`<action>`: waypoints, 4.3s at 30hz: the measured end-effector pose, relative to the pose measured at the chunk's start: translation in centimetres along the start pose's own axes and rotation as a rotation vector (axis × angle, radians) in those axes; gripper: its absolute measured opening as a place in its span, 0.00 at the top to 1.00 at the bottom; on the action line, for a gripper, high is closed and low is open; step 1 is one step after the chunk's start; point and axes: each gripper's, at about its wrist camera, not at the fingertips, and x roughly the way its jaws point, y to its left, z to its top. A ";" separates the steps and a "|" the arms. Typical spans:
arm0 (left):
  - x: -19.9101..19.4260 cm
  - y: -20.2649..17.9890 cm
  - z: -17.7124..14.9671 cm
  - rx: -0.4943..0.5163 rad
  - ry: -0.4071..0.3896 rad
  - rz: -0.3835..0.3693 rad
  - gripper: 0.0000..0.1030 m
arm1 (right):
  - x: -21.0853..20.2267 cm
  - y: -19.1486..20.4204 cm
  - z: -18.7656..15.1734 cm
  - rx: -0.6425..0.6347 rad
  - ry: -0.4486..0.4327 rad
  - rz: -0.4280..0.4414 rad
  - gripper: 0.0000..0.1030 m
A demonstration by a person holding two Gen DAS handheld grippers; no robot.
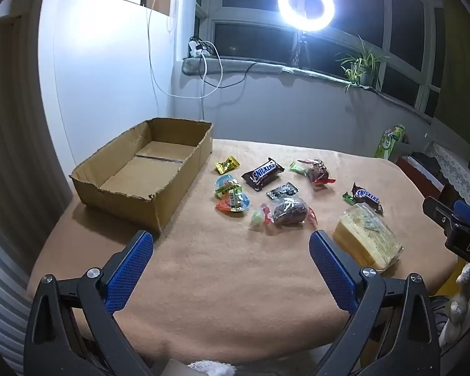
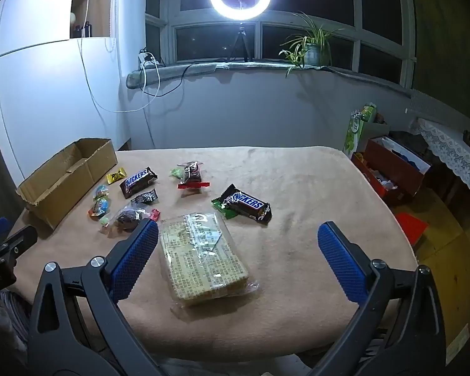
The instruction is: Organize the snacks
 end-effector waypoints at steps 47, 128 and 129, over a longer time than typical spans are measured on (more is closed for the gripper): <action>0.1 0.0 0.1 -0.024 -0.010 -0.017 0.03 | 0.2 -0.7 0.5 0.014 0.009 -0.012 0.00; 7.6 -5.9 -1.3 -0.127 0.272 -0.482 0.45 | 10.1 -5.5 -2.2 0.217 0.357 0.490 0.34; 7.7 -6.4 -1.4 -0.123 0.279 -0.490 0.47 | 10.3 -5.6 -2.1 0.217 0.364 0.496 0.34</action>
